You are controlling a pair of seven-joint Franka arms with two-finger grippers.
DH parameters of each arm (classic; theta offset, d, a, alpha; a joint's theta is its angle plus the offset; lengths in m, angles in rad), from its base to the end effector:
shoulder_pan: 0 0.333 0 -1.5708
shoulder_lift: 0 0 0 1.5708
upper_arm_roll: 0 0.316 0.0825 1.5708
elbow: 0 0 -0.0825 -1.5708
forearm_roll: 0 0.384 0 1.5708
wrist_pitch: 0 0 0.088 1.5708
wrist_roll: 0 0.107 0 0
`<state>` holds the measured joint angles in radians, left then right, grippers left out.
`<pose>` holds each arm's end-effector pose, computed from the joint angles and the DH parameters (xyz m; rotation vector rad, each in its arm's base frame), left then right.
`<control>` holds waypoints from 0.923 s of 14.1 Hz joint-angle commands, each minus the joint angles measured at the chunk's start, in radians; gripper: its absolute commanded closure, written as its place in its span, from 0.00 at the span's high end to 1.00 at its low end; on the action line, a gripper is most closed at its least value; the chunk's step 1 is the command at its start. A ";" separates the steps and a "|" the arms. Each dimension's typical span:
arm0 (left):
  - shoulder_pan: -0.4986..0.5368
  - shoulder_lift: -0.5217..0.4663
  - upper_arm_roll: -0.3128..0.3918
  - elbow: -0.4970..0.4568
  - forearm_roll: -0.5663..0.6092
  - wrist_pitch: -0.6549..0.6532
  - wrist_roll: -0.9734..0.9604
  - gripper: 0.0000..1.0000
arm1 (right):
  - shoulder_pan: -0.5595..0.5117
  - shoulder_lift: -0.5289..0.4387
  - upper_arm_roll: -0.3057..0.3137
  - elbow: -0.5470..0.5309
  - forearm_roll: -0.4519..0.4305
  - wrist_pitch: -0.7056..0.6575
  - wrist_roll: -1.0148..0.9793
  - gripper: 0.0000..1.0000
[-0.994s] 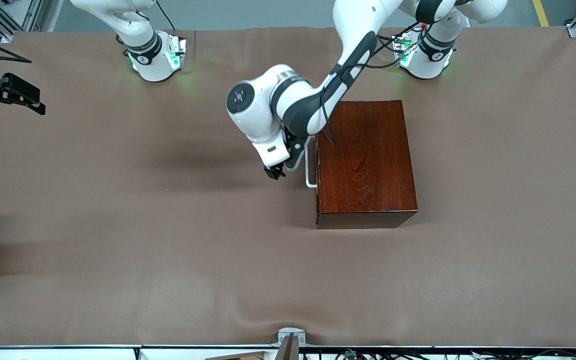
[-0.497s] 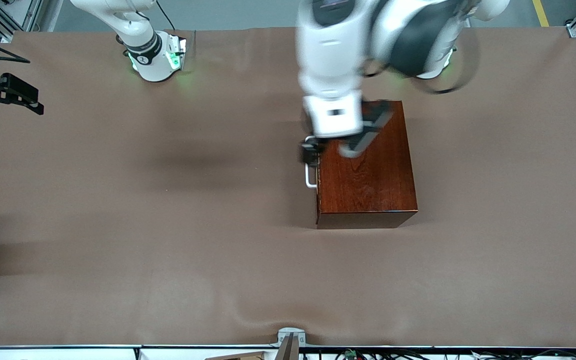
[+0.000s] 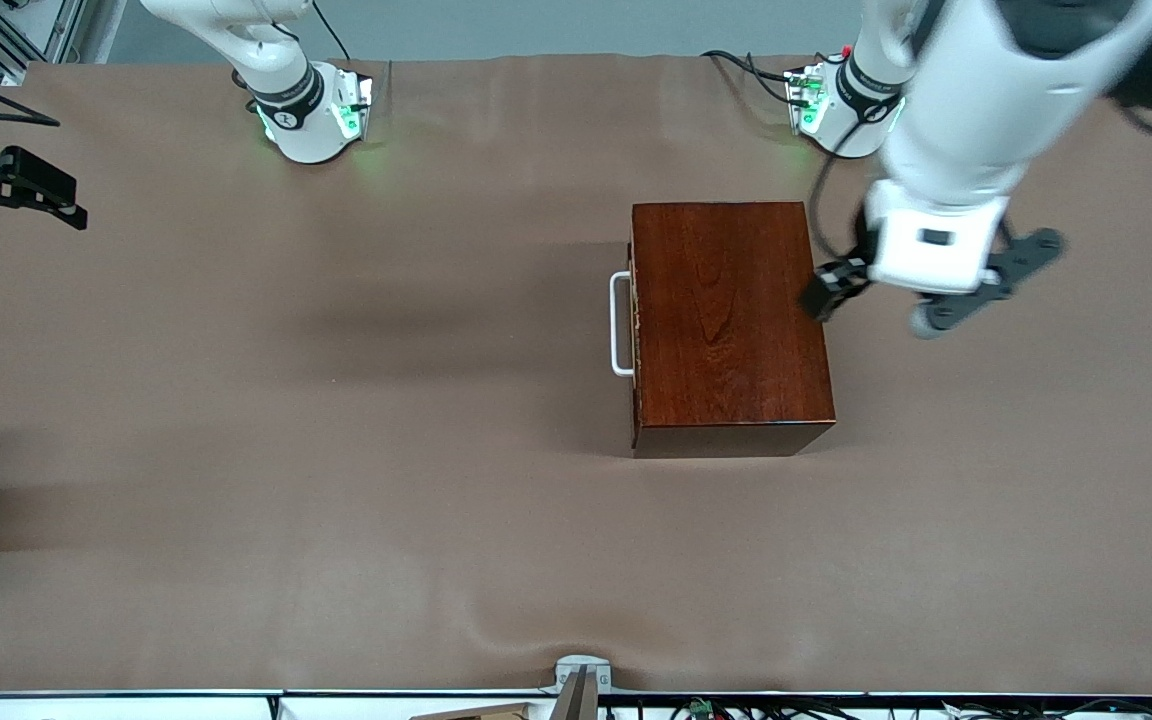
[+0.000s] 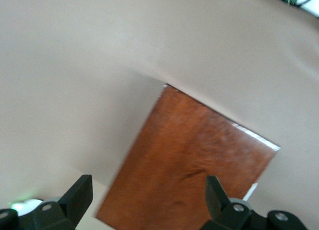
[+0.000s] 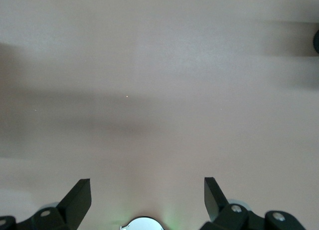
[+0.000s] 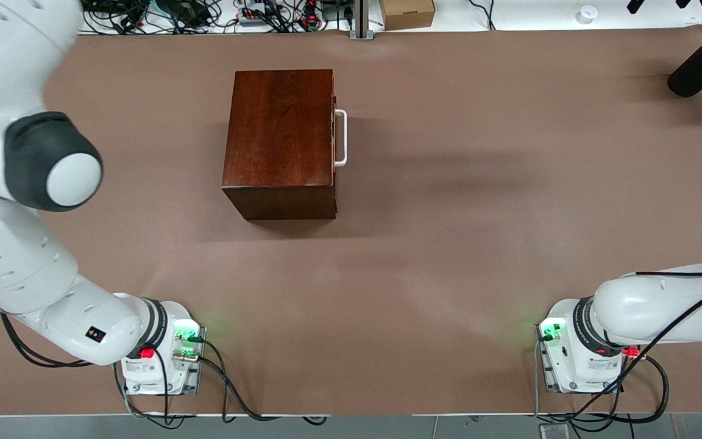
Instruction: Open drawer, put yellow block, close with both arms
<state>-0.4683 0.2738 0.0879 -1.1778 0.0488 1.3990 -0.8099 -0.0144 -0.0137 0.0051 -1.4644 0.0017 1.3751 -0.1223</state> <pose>0.5729 -0.2326 0.6318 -2.9815 -0.6573 0.0032 0.5292 -0.0047 0.6647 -3.1278 -0.1773 0.1181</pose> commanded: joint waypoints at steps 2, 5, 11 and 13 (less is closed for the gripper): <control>0.167 -0.220 -0.013 -0.277 -0.058 0.059 0.386 1.00 | -0.006 -0.023 0.006 -0.022 -0.017 0.002 -0.008 1.00; 0.273 -0.341 -0.014 -0.440 -0.058 0.110 0.588 1.00 | -0.006 -0.023 0.007 -0.022 -0.017 0.001 -0.008 1.00; 0.428 -0.492 -0.178 -0.615 -0.046 0.173 0.655 1.00 | -0.006 -0.023 0.007 -0.022 -0.017 -0.004 -0.007 1.00; 0.428 -0.490 -0.178 -0.603 -0.047 0.166 0.655 1.00 | -0.007 -0.023 0.006 -0.024 -0.015 -0.005 -0.007 1.00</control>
<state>-0.0657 -0.1869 -0.0763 -1.7521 0.0057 1.5439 -0.1678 -0.0143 -0.0137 0.0053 -1.4648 0.0016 1.3719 -0.1223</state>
